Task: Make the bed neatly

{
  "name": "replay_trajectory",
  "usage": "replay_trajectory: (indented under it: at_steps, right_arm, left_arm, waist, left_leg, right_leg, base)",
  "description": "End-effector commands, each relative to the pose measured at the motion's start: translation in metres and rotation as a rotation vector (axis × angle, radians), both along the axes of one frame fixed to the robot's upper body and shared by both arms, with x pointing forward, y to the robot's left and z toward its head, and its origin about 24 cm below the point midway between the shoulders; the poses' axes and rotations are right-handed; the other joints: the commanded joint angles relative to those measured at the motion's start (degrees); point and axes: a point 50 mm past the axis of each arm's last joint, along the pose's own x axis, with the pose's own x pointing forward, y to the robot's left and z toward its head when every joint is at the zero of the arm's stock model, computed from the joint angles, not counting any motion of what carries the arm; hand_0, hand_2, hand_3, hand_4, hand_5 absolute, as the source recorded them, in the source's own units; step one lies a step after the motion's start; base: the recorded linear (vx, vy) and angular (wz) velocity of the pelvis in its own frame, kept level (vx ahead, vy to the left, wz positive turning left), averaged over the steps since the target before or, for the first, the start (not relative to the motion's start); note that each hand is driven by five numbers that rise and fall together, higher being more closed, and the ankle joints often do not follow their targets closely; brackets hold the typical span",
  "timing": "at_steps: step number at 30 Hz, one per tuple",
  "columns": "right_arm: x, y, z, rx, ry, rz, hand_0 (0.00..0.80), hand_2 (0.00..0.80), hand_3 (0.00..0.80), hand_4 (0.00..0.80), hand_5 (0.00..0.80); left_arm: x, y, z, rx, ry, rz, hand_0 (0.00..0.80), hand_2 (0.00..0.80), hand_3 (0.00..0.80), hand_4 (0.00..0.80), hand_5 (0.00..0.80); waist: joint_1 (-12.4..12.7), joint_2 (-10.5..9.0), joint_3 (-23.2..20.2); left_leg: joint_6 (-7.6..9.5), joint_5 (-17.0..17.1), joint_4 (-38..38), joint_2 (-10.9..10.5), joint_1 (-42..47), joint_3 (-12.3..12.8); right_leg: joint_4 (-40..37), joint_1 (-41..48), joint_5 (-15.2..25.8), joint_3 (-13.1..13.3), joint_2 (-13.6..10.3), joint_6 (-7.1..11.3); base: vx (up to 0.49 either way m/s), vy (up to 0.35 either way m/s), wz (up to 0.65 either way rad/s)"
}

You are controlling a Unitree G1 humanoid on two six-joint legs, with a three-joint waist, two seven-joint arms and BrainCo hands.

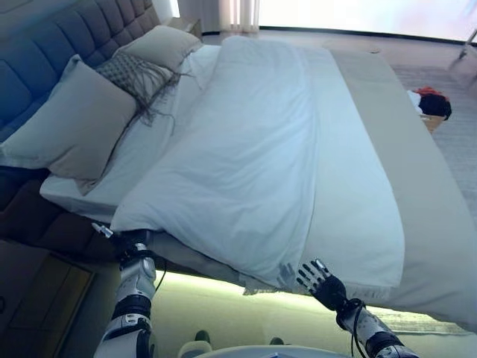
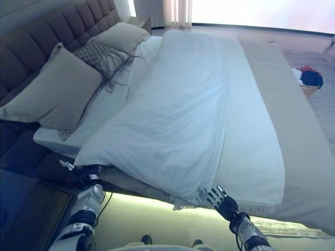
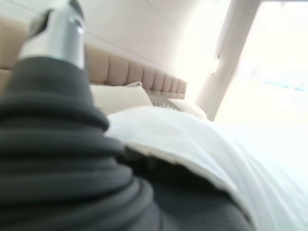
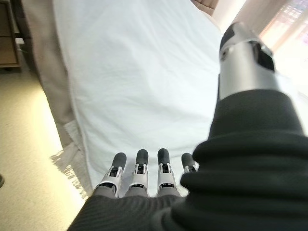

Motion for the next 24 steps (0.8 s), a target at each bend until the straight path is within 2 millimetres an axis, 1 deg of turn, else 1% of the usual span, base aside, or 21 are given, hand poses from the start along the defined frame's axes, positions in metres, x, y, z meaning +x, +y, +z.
replay_trajectory:
  at_steps: [1,2,3,4,5,6,7,9,10,11,12,13,16,18,20,22,24]
  right_arm:
    - [0.002,-0.019,0.004,-0.034,-0.006,-0.02,0.0,0.0,0.0,0.0,0.0]
    - [0.003,-0.021,0.005,-0.046,-0.009,-0.01,0.0,0.0,0.0,0.0,0.0]
    - [0.004,-0.022,0.006,-0.055,-0.009,-0.005,0.0,0.0,0.0,0.0,0.0]
    - [0.004,-0.024,0.007,-0.067,-0.008,-0.006,0.0,0.0,0.0,0.0,0.0]
    - [0.003,-0.028,0.008,-0.081,-0.006,-0.01,0.0,0.0,0.0,0.0,0.0]
    - [0.003,-0.031,0.008,-0.086,-0.005,-0.013,0.0,0.0,0.0,0.0,0.0]
    - [0.001,-0.038,0.01,-0.103,-0.001,-0.026,0.0,0.0,0.0,0.0,0.0]
    - [-0.002,-0.049,0.012,-0.118,0.016,-0.057,0.0,0.0,0.0,0.0,0.0]
    - [-0.003,-0.054,0.012,-0.121,0.022,-0.068,0.0,0.0,0.0,0.0,0.0]
    - [-0.007,-0.06,0.013,-0.123,0.042,-0.093,0.0,0.0,0.0,0.0,0.0]
    - [-0.011,-0.065,0.013,-0.12,0.055,-0.11,0.0,0.0,0.0,0.0,0.0]
    - [-0.014,-0.067,0.013,-0.119,0.061,-0.109,0.0,0.0,0.0,0.0,0.0]
    - [-0.026,-0.071,0.009,-0.128,0.084,-0.096,0.0,0.0,0.0,0.0,0.0]
    - [-0.03,-0.072,0.008,-0.12,0.079,-0.095,0.0,0.0,0.0,0.0,0.0]
    - [-0.039,-0.073,0.006,-0.117,0.083,-0.091,0.0,0.0,0.0,0.0,0.0]
    - [-0.045,-0.075,0.005,-0.119,0.091,-0.103,0.0,0.0,0.0,0.0,0.0]
    - [-0.048,-0.077,0.006,-0.114,0.088,-0.126,0.0,0.0,0.0,0.0,0.0]
  left_arm:
    - [-0.012,0.075,0.041,0.174,-0.155,0.201,0.0,0.0,0.0,0.0,0.0]
    - [-0.012,0.072,0.04,0.166,-0.164,0.175,0.0,0.0,0.0,0.0,0.0]
    - [-0.011,0.071,0.038,0.159,-0.166,0.165,0.0,0.0,0.0,0.0,0.0]
    - [-0.01,0.069,0.037,0.152,-0.172,0.155,0.0,0.0,0.0,0.0,0.0]
    - [-0.009,0.067,0.036,0.143,-0.175,0.138,0.0,0.0,0.0,0.0,0.0]
    - [-0.008,0.066,0.035,0.138,-0.175,0.13,0.0,0.0,0.0,0.0,0.0]
    - [-0.006,0.065,0.034,0.129,-0.164,0.103,0.0,0.0,0.0,0.0,0.0]
    - [-0.003,0.065,0.034,0.125,-0.138,0.076,0.0,0.0,0.0,0.0,0.0]
    - [-0.002,0.068,0.035,0.129,-0.124,0.066,0.0,0.0,0.0,0.0,0.0]
    - [-0.006,0.076,0.033,0.14,-0.091,0.063,0.0,0.0,0.0,0.0,0.0]
    - [-0.011,0.084,0.032,0.148,-0.07,0.069,0.0,0.0,0.0,0.0,0.0]
    - [-0.015,0.093,0.034,0.161,-0.054,0.08,0.0,0.0,0.0,0.0,0.0]
    - [-0.029,0.128,0.045,0.209,-0.01,0.141,0.0,0.0,0.0,0.0,0.0]
    - [-0.04,0.15,0.056,0.239,-0.001,0.195,0.0,0.0,0.0,0.0,0.0]
    - [-0.057,0.179,0.073,0.278,-0.008,0.301,0.0,0.0,0.0,0.0,0.0]
    - [-0.069,0.196,0.083,0.291,-0.007,0.375,0.0,0.0,0.0,0.0,0.0]
    - [-0.085,0.208,0.085,0.298,0.013,0.447,0.0,0.0,0.0,0.0,0.0]
  waist:
    - [2.8,0.29,-2.2]
    - [2.3,0.41,-2.4]
    - [2.0,0.64,-2.6]
    - [1.5,0.93,-2.7]
    - [0.8,1.34,-2.8]
    - [0.6,1.58,-2.8]
    - [-0.3,2.18,-2.8]
    - [-1.4,2.88,-2.9]
    - [-1.6,3.11,-2.8]
    - [-1.9,3.53,-2.7]
    - [-1.8,3.73,-2.5]
    - [-1.7,3.78,-2.3]
    - [-2.0,3.93,-1.9]
    - [-2.1,3.83,-1.6]
    - [-2.1,3.75,-0.7]
    - [-1.7,3.64,-0.2]
    - [-1.0,3.32,0.3]
  left_leg:
    - [-2.72,2.7,1.8,6.7,-1.7,2.2]
    - [-3.04,3.9,2.0,8.5,-0.9,1.3]
    - [-3.16,4.5,2.0,9.5,-0.4,0.8]
    - [-3.37,5.0,1.9,10.5,0.2,0.7]
    - [-3.65,5.2,2.0,11.5,0.8,1.1]
    - [-3.72,4.9,1.8,11.7,1.3,1.5]
    - [-3.78,3.5,1.6,11.9,2.2,3.0]
    - [-3.8,-0.3,1.1,11.1,5.0,5.7]
    - [-3.8,-1.2,1.1,10.8,5.7,6.5]
    - [-3.79,-2.1,2.1,10.1,5.7,6.5]
    - [-3.52,-2.9,3.6,8.9,5.2,5.5]
    - [-3.15,-4.1,4.6,8.1,4.8,5.7]
    - [-1.4,-9.2,5.2,6.1,5.7,7.6]
    - [-0.63,-11.8,6.8,5.5,5.9,8.4]
    - [0.31,-14.1,9.9,4.8,4.7,8.9]
    - [0.79,-15.1,11.6,4.5,3.5,8.9]
    - [1.26,-16.1,12.8,4.0,2.4,8.5]
  right_leg:
    - [4.0,0.4,-5.1,2.4,-0.3,0.21]
    - [4.9,-0.1,-5.3,3.0,-1.0,0.42]
    - [5.8,-0.8,-5.6,3.4,-1.5,0.5]
    - [6.9,-1.4,-5.9,3.8,-2.1,0.6]
    - [8.1,-2.1,-6.4,4.1,-2.9,0.79]
    - [8.8,-2.4,-6.6,4.1,-3.3,0.94]
    - [9.9,-2.8,-6.9,4.0,-4.4,1.51]
    - [11.4,-2.9,-7.0,3.5,-6.6,2.99]
    - [11.5,-2.8,-6.7,3.6,-7.3,3.55]
    - [11.0,-2.5,-5.9,4.4,-8.1,4.41]
    - [9.8,-1.9,-5.0,5.4,-8.5,5.13]
    - [8.7,-1.7,-3.6,5.6,-9.2,5.85]
    - [6.3,-1.3,-0.7,5.6,-11.4,8.26]
    - [5.6,-1.3,0.0,6.0,-12.2,8.94]
    - [5.6,-1.9,0.6,6.2,-13.2,9.2]
    - [5.5,-2.4,1.2,6.0,-13.8,9.42]
    - [5.3,-2.9,1.8,5.8,-14.3,9.67]
  base:
    - [-0.009,0.317,-0.1]
    - [-0.021,0.353,-0.11]
    - [-0.05,0.406,-0.05]
    - [-0.075,0.395,-0.02]
    - [-0.069,0.339,0.04]
    - [-0.08,0.402,0.05]
    - [-0.045,0.381,0.02]
    - [-0.023,0.433,0.24]
    - [0.008,0.433,0.45]
    - [0.024,0.412,0.38]
    - [-0.002,0.406,0.22]
    - [-0.022,0.353,0.08]
    - [-0.011,0.324,-0.21]
    - [-0.026,0.244,-0.34]
    - [-0.093,0.228,-0.3]
    - [-0.109,0.128,-0.15]
    - [-0.097,0.065,-0.03]
